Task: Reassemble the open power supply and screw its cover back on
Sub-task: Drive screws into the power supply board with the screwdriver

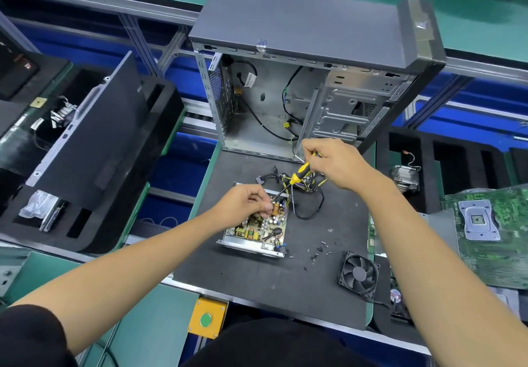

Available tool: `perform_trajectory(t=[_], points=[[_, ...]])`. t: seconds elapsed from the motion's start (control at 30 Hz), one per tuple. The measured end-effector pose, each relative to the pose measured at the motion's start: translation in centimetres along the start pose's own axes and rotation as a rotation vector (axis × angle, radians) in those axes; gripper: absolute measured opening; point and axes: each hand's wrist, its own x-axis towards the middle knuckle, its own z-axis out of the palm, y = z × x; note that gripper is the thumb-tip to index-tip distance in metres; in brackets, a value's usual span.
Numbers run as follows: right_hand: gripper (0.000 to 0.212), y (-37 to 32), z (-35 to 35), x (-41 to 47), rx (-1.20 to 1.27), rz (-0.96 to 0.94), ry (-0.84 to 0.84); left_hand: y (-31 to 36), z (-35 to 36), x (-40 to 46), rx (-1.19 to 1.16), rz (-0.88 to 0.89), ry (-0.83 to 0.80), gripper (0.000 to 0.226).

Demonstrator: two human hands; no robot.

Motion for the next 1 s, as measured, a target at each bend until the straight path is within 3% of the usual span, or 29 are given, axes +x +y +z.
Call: perform_trajectory(t=[0.13, 0.5, 0.77, 0.87, 0.93, 1.0], points=[[0.01, -0.8, -0.1, 0.3, -0.132, -0.064, -0.028, 0.3, 0.2, 0.1, 0.084, 0.02, -0.049, 0.006], [0.004, -0.3, -0.5, -0.4, -0.169, -0.124, -0.032, 0.1, 1.4, 0.6, 0.173, 0.055, -0.08, 0.011], [0.008, 0.9, -0.8, -1.3, -0.157, -0.072, -0.035, 1.3, 1.4, 1.4, 0.118, 0.045, -0.167, 0.03], [0.009, 1.7, -0.7, -1.7, -0.197, -0.064, -0.037, 1.4, 1.6, 1.3, 0.342, 0.136, -0.186, 0.014], [0.01, 2.3, -0.7, -2.1, -0.21, -0.06, -0.042, 1.0, 2.0, 1.4, 0.665, 0.216, -0.256, 0.007], [0.011, 2.9, -0.7, -2.5, -0.212, -0.047, -0.052, 0.5, 2.8, 1.3, 0.979, 0.286, -0.387, 0.018]])
